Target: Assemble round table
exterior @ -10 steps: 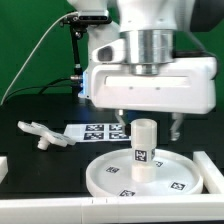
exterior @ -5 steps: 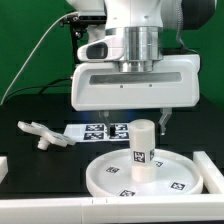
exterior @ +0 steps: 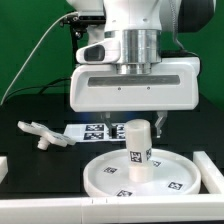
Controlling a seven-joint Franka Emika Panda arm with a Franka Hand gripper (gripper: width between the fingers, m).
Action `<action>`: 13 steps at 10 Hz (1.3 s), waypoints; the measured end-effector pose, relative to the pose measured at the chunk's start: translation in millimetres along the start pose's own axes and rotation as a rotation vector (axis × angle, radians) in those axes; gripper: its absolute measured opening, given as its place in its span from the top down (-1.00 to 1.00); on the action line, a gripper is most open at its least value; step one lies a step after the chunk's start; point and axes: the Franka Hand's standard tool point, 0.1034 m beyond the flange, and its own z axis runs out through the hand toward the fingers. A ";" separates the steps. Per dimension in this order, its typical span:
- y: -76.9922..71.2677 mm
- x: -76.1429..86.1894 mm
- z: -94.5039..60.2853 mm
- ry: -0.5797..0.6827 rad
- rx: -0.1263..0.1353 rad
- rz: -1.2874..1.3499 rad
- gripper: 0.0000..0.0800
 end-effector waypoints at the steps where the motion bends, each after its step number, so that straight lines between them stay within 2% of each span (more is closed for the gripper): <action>1: 0.1 -0.1 0.2 0.000 0.000 0.069 -0.13; 2: 0.1 -0.3 0.4 -0.001 0.000 0.135 -0.02; 7: -6.5 -2.1 2.6 -0.005 0.000 0.704 -0.02; 10: -8.0 -6.8 2.5 -0.020 -0.013 1.126 -0.02; 13: -16.1 -11.4 2.2 -0.031 -0.001 1.475 -0.02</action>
Offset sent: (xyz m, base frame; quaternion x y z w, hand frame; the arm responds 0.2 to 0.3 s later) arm 0.0000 0.0000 0.0000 0.0000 0.0000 0.1938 0.9810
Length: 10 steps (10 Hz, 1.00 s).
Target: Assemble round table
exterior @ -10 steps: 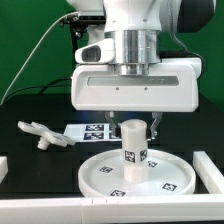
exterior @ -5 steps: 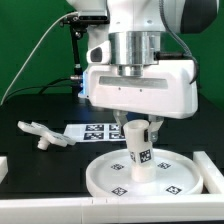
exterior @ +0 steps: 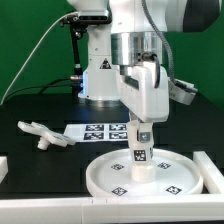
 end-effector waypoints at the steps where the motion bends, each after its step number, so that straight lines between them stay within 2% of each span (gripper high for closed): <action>1: 0.1 -5.0 0.0 -0.008 0.003 0.079 -0.02; 4: -0.9 -7.9 0.1 -0.019 0.010 0.279 -0.02; 5: -0.7 -8.0 0.2 -0.019 0.009 0.245 -0.22; 6: 0.2 -7.1 0.1 -0.021 0.004 0.158 -0.22; 7: 2.5 -2.6 -1.7 -0.037 -0.024 -0.040 -0.49; 8: 2.2 -1.6 -3.3 -0.050 -0.039 -0.189 -0.58; 9: 3.4 -3.7 -3.7 -0.066 -0.053 -0.355 -0.58; 10: 3.2 -4.5 -3.6 -0.064 -0.044 -0.432 -0.62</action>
Offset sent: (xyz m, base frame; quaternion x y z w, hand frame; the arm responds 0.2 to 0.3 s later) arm 0.0000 0.0000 0.0000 0.0000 0.0000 0.1938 0.9810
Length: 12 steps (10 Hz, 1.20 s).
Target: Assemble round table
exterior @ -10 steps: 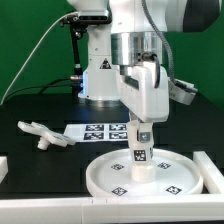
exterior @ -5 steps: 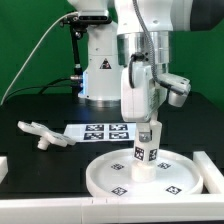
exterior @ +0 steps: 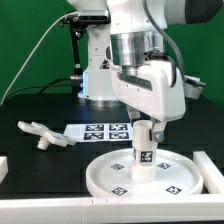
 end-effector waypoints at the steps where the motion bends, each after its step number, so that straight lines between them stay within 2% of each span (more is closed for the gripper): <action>1: 0.4 1.0 0.2 0.000 0.000 -0.052 -0.62; 3: 0.5 1.1 0.2 0.002 -0.005 -0.205 -0.62; 4: -0.4 -1.1 -0.3 0.013 -0.033 -0.405 -0.62; 5: -1.5 -2.4 -0.1 0.016 -0.048 -0.596 -0.62; 7: -2.2 -3.8 0.8 0.008 -0.064 -0.832 -0.62; 8: -4.0 2.9 -6.7 0.023 -0.046 -0.940 -0.62; 9: -4.0 11.7 -12.4 0.028 -0.038 -1.002 -0.62; 11: -3.0 10.9 -9.8 0.028 -0.047 -0.982 -0.55; 12: -2.9 11.5 -9.9 0.028 -0.046 -0.977 -0.08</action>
Offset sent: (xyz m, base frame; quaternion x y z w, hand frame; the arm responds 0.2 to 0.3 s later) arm 0.0031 0.0158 0.0022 -0.0622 -0.0061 -0.4300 0.9007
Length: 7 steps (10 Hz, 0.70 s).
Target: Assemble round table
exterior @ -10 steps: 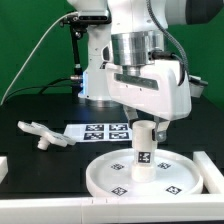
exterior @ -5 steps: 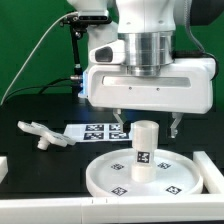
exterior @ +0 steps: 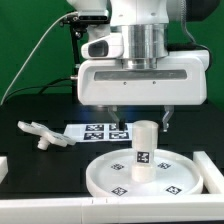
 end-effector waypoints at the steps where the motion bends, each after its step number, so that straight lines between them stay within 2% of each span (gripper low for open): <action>1: -0.1 -0.1 0.1 0.000 0.001 0.073 -0.08; 3: 0.3 0.2 0.7 0.001 0.000 0.194 -0.01; 7: 1.0 -0.2 1.4 -0.002 -0.008 0.741 -0.01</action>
Offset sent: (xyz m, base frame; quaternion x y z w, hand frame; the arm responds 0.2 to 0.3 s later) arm -0.0008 -0.0078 -0.0159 -0.0270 0.0246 0.2297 0.9726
